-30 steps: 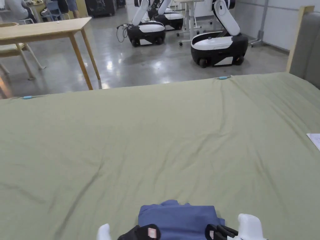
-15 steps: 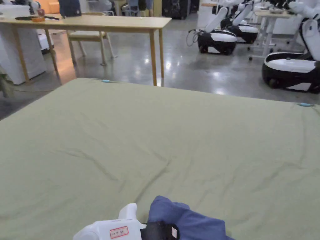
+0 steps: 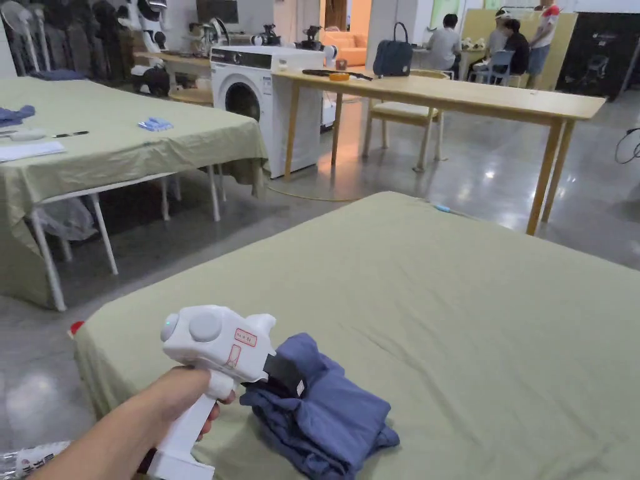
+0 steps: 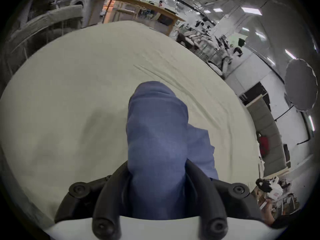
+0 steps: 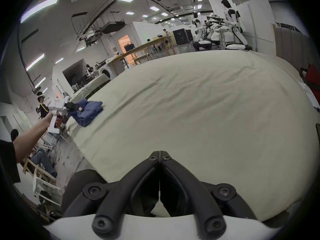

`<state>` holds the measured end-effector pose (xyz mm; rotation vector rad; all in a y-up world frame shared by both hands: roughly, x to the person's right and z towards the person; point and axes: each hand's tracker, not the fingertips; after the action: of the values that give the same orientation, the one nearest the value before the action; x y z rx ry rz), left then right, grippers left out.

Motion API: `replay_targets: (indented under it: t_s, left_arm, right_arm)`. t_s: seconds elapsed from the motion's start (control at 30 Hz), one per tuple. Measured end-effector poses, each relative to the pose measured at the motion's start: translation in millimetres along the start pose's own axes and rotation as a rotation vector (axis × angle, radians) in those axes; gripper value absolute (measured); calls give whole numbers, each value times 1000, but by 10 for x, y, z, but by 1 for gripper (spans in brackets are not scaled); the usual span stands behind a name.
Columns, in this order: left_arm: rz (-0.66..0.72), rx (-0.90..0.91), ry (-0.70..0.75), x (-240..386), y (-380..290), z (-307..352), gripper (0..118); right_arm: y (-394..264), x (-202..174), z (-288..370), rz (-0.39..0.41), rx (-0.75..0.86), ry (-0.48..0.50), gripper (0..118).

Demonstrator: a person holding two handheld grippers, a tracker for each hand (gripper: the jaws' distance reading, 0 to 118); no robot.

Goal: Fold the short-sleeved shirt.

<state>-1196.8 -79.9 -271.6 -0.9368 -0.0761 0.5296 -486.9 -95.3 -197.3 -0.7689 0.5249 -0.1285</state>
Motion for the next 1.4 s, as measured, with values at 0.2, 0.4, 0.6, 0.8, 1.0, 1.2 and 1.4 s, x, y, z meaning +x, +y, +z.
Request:
replay_targets:
  t_s: [0.2,0.4,0.6,0.8,1.0,1.2,1.4]
  left_arm:
    - [-44,32,61,3,-38,43,79]
    - [-178,99,331,26,-60,255,117]
    - [-204,289,316,1087,-344,612,26]
    - [-441,545,243,2859,-792,630,1]
    - [-575,844,146,4469,-1122,833,1]
    - [-606,850,146,5319,-1245,690,1]
    - [-573,763,90,5493,-1450,548,2]
  right_arm:
    - [16,-102,-51,8,-3,19,0]
    - [9,38,125,7,29,24,0]
    - [81,191,415,41,112,-27,0]
    - [830,423,972,34,300,-166,0]
    - [1780,466,1704,162,564,-318,0]
    - [2141,408,2143,96,626,-387,0]
    - [2000,270,2165,240,597,-447,0]
